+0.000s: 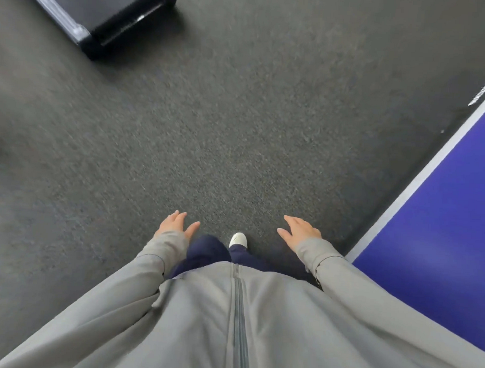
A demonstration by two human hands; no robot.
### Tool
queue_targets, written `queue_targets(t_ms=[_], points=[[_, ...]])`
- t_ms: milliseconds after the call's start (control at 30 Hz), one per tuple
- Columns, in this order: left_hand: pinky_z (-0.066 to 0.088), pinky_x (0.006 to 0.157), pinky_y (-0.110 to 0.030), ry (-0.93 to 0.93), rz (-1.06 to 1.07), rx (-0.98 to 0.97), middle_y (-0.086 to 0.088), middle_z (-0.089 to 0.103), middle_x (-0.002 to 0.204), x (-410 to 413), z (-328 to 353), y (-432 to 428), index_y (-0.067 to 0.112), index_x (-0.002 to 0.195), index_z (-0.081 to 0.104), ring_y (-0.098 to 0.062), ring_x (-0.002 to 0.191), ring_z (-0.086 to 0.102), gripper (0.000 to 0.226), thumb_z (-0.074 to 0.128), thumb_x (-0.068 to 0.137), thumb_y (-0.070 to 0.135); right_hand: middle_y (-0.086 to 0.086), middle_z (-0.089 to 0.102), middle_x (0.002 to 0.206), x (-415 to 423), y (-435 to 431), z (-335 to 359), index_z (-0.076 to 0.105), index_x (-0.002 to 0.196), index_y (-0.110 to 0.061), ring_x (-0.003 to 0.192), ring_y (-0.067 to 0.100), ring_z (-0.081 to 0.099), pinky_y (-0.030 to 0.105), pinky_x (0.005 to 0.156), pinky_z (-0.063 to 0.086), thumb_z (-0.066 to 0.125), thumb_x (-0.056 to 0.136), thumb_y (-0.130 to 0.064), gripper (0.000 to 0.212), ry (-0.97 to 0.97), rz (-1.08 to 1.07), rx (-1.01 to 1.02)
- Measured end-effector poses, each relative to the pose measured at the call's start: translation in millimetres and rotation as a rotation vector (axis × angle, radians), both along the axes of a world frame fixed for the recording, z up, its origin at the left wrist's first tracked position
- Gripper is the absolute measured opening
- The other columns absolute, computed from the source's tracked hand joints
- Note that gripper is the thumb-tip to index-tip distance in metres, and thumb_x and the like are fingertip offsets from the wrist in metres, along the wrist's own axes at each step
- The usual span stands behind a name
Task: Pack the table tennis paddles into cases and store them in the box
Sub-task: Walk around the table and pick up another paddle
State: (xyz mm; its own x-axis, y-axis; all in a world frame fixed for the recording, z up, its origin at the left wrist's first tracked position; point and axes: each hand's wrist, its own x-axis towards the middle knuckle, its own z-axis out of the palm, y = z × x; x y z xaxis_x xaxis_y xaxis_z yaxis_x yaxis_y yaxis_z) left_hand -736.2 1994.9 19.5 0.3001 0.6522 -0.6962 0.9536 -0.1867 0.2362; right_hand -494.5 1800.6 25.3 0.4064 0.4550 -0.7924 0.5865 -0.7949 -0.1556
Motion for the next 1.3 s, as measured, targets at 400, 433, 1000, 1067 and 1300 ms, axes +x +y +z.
queue_targets(t_ms=[400, 433, 1000, 1067, 1300], points=[[0.017, 0.117, -0.034, -0.013, -0.212, -0.038, -0.007, 0.024, 0.155, 197, -10, 167, 0.012, 0.144, 0.033, -0.021, 0.143, 0.02, 0.065, 0.05, 0.091, 0.047, -0.002, 0.03, 0.152, 114, 86, -8, 0.023, 0.147, -0.026, 0.139, 0.021, 0.03, 0.045, 0.112, 0.026, 0.036, 0.097, -0.048, 0.057, 0.042, -0.434, -0.056], [0.017, 0.116, -0.034, -0.011, -0.227, -0.042, -0.007, 0.026, 0.154, 218, -9, 182, 0.012, 0.144, 0.033, -0.021, 0.143, 0.021, 0.065, 0.05, 0.091, 0.047, -0.002, 0.029, 0.153, 127, 96, -6, 0.022, 0.147, -0.026, 0.139, 0.021, 0.03, 0.045, 0.112, 0.026, 0.036, 0.097, -0.048, 0.057, 0.043, -0.465, -0.063], [0.02, 0.115, -0.031, -0.023, -0.74, -0.089, -0.005, 0.025, 0.155, 579, 12, 199, 0.015, 0.144, 0.033, -0.022, 0.141, 0.025, 0.063, 0.048, 0.092, 0.048, -0.002, 0.021, 0.156, 367, 107, 7, 0.021, 0.148, -0.025, 0.143, 0.019, 0.022, 0.045, 0.114, 0.023, 0.035, 0.097, -0.048, 0.058, -0.027, -0.858, -0.003], [0.021, 0.115, -0.031, -0.015, -0.756, -0.078, -0.007, 0.027, 0.153, 614, 12, 192, 0.013, 0.144, 0.033, -0.024, 0.141, 0.027, 0.063, 0.049, 0.093, 0.046, -0.001, 0.02, 0.157, 398, 92, 8, 0.02, 0.149, -0.024, 0.144, 0.019, 0.02, 0.045, 0.114, 0.022, 0.034, 0.097, -0.047, 0.058, -0.025, -0.882, 0.001], [0.018, 0.115, -0.032, -0.047, -0.783, -0.051, -0.01, 0.026, 0.153, 729, 23, 164, 0.011, 0.145, 0.032, -0.025, 0.141, 0.026, 0.061, 0.049, 0.094, 0.041, -0.002, 0.018, 0.157, 480, 57, 18, 0.018, 0.149, -0.024, 0.144, 0.018, 0.019, 0.045, 0.114, 0.023, 0.032, 0.098, -0.047, 0.058, -0.012, -0.971, 0.023]])
